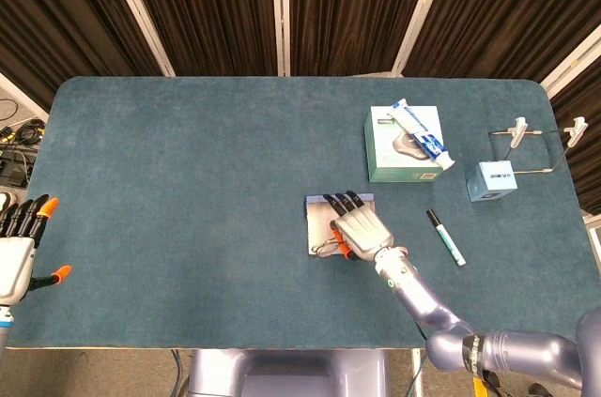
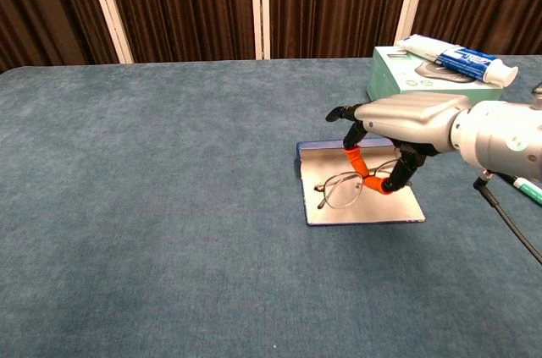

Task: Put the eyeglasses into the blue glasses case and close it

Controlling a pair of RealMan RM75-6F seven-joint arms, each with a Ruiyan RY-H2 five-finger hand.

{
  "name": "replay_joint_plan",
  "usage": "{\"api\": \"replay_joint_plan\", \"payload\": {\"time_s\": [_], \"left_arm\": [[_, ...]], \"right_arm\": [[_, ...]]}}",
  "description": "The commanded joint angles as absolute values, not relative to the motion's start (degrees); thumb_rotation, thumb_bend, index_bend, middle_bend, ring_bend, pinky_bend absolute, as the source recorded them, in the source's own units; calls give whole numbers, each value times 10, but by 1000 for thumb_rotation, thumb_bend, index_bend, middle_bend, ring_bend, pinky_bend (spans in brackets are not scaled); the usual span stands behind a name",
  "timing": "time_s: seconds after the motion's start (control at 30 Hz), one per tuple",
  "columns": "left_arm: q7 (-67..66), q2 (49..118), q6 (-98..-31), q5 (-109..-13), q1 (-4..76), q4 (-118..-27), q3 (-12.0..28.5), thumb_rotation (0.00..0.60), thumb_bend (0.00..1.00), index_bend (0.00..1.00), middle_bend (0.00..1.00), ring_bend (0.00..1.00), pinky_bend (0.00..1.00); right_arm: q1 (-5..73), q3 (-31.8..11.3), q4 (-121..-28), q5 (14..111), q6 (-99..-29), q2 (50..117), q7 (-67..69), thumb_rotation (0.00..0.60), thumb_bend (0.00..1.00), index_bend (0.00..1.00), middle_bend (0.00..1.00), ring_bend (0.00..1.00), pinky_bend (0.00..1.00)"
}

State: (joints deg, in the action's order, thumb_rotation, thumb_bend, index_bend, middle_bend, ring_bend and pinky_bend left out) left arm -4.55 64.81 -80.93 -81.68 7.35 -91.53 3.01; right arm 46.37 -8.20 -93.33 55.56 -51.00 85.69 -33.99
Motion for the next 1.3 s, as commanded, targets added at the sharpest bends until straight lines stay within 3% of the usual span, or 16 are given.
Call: {"api": "replay_joint_plan", "payload": {"time_s": [0.03, 0.67, 0.77, 0.83, 0.93, 1.13, 1.3], "left_arm": [[-41, 648, -804, -810, 75, -911, 33, 600, 0, 0, 0, 0, 0], [-41, 651, -791, -792, 79, -903, 37, 600, 0, 0, 0, 0, 0], [-40, 651, -790, -790, 79, -902, 38, 600, 0, 0, 0, 0, 0], [-40, 652, -790, -790, 80, -901, 38, 600, 0, 0, 0, 0, 0], [-41, 652, -785, -790, 82, -901, 37, 600, 0, 0, 0, 0, 0], [-42, 652, -787, -792, 82, -903, 36, 600, 0, 0, 0, 0, 0], [-43, 652, -788, -795, 81, -904, 35, 600, 0, 0, 0, 0, 0]], "right_arm": [[486, -94, -895, 529, -500, 877, -353, 600, 379, 631, 0, 0, 0], [527, -102, -781, 466, -493, 942, -361, 600, 378, 626, 0, 0, 0], [528, -100, -767, 462, -494, 950, -362, 600, 361, 525, 0, 0, 0], [527, -101, -766, 466, -497, 952, -357, 600, 280, 362, 0, 0, 0], [525, -100, -767, 481, -516, 952, -357, 600, 187, 199, 0, 0, 0], [518, -101, -786, 499, -535, 944, -348, 600, 141, 118, 0, 0, 0], [513, -95, -803, 512, -536, 936, -340, 600, 7, 73, 0, 0, 0]]}}
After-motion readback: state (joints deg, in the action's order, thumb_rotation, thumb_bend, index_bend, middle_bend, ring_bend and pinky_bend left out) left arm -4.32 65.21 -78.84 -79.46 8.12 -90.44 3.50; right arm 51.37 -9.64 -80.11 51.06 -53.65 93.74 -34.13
